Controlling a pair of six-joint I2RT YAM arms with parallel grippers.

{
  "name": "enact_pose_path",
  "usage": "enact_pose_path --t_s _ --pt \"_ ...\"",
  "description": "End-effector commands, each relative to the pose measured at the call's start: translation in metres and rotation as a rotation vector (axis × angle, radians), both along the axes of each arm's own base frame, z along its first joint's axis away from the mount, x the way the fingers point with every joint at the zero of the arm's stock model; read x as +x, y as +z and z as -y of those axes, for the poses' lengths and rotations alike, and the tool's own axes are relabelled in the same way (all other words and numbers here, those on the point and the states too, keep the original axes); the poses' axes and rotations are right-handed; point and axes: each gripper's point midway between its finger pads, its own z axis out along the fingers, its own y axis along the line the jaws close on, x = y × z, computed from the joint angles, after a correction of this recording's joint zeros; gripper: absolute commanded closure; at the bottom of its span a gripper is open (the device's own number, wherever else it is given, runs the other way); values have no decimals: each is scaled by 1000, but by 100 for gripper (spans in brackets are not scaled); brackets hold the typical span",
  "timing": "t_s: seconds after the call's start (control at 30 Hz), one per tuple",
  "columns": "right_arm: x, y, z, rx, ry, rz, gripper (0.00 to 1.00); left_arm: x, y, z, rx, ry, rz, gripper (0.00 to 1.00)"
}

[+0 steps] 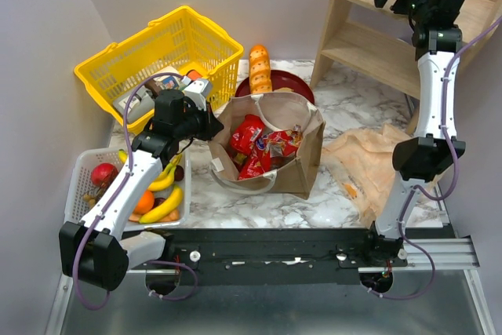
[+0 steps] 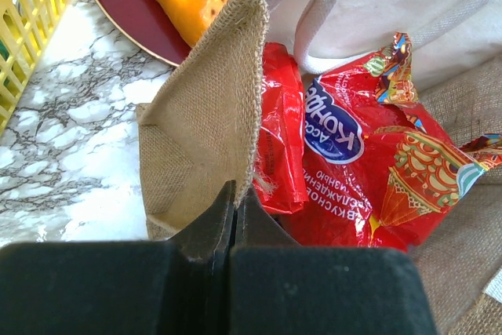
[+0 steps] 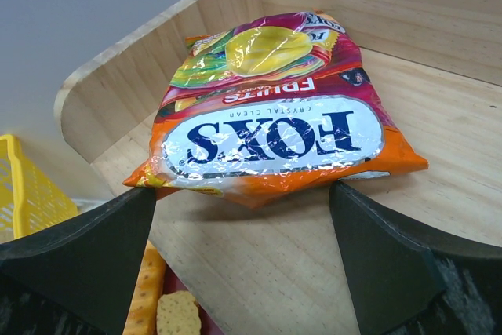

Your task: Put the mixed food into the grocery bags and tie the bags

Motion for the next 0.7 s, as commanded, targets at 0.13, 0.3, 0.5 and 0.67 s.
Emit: enact_pose_path --t_s 0.13,0.3,0.5,0.67 --pt "33 -22 8 98 -99 -8 24 -1 -5 -6 43 21 -6 100" --pt "36 -14 7 113 -99 38 62 -2 -3 -6 38 16 -1 100" --pt "17 21 -5 73 -30 140 90 -3 -1 -8 42 23 9 100" --pt "-13 52 -16 38 26 228 99 -3 0 -8 41 23 11 100"
